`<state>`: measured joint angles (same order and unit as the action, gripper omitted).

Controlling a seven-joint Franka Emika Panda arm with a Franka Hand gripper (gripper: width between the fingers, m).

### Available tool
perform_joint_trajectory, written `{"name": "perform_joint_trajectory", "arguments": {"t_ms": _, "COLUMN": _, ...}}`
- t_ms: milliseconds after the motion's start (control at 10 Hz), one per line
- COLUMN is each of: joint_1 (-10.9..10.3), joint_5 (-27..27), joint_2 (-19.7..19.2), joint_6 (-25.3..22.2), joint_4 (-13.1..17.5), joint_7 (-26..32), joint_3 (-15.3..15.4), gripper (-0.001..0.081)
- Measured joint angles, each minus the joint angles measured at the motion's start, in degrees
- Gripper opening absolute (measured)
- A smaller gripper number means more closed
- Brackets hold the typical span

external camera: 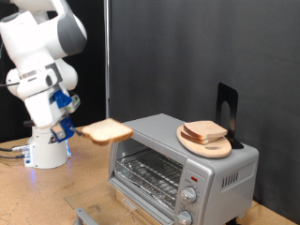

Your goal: Make a piece of toast with the oven

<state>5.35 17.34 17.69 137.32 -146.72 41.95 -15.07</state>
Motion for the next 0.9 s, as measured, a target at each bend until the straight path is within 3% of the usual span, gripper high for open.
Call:
{"name": "perform_joint_trajectory", "arguments": {"t_ms": 400, "joint_1": 1.3, "joint_5": -2.0, "joint_2": -7.9, "joint_6": 6.9, "joint_4": 0.2, "joint_7": 0.4, "joint_3": -0.2, "gripper": 0.0488}}
{"name": "perform_joint_trajectory", "arguments": {"t_ms": 900, "joint_1": 1.2, "joint_5": 1.8, "joint_2": -12.1, "joint_6": 10.3, "joint_4": 0.1, "joint_7": 4.6, "joint_3": -0.3, "gripper": 0.0488}}
